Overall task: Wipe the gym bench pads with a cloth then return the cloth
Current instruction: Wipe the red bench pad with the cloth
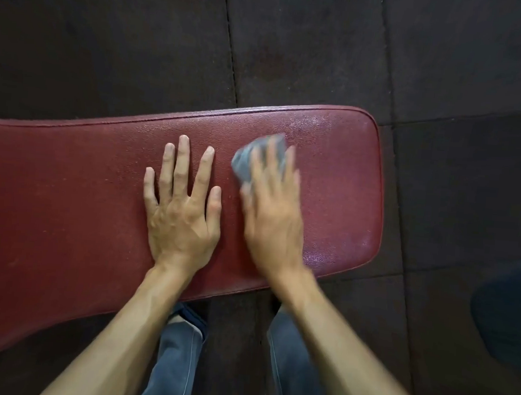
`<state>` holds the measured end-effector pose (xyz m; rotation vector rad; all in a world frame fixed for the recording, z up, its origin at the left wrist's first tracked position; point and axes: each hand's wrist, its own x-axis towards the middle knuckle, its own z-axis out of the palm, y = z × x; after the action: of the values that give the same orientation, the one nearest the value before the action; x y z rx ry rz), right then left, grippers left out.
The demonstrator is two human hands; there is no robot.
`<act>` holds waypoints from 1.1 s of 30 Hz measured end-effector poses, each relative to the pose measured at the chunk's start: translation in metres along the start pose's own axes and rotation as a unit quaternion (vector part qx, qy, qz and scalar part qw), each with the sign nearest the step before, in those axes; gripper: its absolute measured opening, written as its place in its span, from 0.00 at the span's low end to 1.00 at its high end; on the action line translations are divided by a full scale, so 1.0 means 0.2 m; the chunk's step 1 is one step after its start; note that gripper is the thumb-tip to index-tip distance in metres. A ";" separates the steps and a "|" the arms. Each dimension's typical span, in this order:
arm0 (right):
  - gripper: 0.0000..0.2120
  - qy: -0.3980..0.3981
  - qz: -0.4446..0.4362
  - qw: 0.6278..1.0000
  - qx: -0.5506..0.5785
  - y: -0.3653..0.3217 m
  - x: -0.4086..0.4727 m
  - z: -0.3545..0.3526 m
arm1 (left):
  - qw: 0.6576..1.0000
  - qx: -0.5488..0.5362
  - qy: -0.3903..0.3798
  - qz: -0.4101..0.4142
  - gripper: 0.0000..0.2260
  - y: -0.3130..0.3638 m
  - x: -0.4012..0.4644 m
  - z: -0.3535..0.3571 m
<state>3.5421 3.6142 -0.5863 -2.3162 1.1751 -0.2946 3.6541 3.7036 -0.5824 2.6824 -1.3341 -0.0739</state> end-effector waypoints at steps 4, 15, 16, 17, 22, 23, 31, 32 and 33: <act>0.24 -0.066 -0.009 0.997 -0.031 0.31 -0.47 -0.16 | 1.000 -0.010 -0.008 -0.005 0.24 0.00 0.00 -0.01; 0.24 -0.072 0.017 0.997 0.032 -0.07 -0.19 -0.02 | 1.000 -0.010 0.003 0.010 0.23 -0.02 0.00 0.01; 0.25 -0.090 0.020 0.995 0.043 -0.02 -0.24 -0.04 | 1.000 -0.010 0.001 0.006 0.23 -0.02 0.00 0.00; 0.25 -0.098 0.025 0.993 0.058 0.02 -0.23 -0.08 | 1.000 -0.012 0.000 0.003 0.23 -0.02 0.00 0.00; 0.27 0.005 0.104 0.991 0.079 0.19 -0.07 -0.23 | 1.000 -0.016 -0.009 -0.005 0.24 0.01 0.01 -0.03; 0.28 0.003 0.119 0.991 0.060 0.26 -0.07 -0.24 | 0.999 -0.034 -0.003 -0.022 0.25 0.06 0.00 -0.05; 0.27 -0.035 0.089 0.993 -0.070 0.45 -0.10 -0.18 | 0.999 -0.041 -0.015 -0.023 0.23 0.68 -0.23 0.09; 0.27 -0.033 0.090 0.992 -0.079 0.45 -0.10 -0.18 | 0.999 -0.034 -0.009 -0.013 0.23 0.65 -0.14 0.10; 0.27 -0.031 0.090 0.992 -0.086 0.44 -0.10 -0.17 | 1.000 -0.026 0.000 0.006 0.23 0.60 -0.05 0.11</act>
<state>3.4547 3.5748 -0.6041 -2.3242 1.4152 -0.0569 3.5515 3.6383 -0.5855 2.6322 -1.3293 -0.1058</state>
